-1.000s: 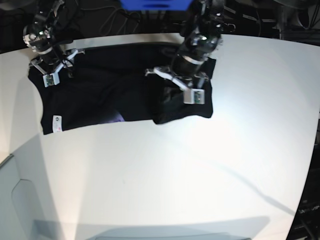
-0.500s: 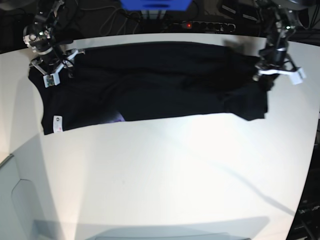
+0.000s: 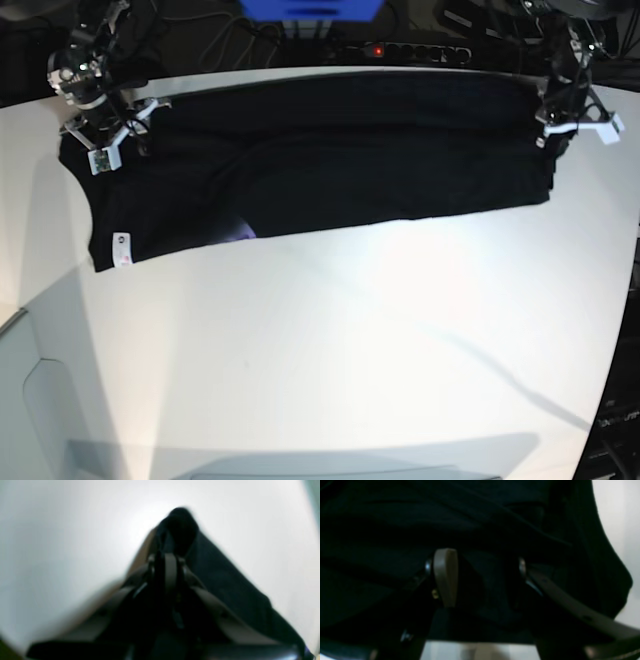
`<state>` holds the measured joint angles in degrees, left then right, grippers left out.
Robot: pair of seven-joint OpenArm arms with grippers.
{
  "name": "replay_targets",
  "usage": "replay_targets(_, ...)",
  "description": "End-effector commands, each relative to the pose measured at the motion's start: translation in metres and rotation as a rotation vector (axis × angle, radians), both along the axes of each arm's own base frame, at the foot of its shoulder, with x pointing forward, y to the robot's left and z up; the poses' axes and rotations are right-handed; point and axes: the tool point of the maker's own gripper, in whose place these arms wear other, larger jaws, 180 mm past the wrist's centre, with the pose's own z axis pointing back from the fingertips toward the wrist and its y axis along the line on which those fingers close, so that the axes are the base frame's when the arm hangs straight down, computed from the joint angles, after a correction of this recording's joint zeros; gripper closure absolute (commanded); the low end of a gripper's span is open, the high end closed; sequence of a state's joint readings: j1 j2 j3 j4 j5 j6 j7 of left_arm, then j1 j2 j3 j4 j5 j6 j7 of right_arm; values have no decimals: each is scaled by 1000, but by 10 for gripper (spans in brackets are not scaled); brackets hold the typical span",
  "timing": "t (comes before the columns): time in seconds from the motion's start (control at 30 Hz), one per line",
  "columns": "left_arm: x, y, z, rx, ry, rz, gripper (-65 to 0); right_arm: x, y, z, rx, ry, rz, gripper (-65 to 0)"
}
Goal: Fold the T-shirt properly
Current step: 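Grasp the strip end near the left gripper and tuck it inward, then fold the strip end with the left gripper toward the right gripper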
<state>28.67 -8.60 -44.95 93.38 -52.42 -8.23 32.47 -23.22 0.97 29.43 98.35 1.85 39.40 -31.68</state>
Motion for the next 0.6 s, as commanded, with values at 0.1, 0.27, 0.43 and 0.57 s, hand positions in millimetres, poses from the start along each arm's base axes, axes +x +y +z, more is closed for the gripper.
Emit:
replay_targets(0.1,1,5,11,33,-27,-5,0,-16,-2,-11,-31,86,16,-309)
replay_targets(0.27,3,11,17,46,-44,-1,0,-16,-1,-12,-28,89,14,-309)
replay_targets(0.43,30,-2,54,87,-146,-40,0,-17,5,-14,-10,89,8,-309)
replay_targets(0.57,37,-53,75,60,-213,-120,0,-15,14,-15,1,90,30,-309)
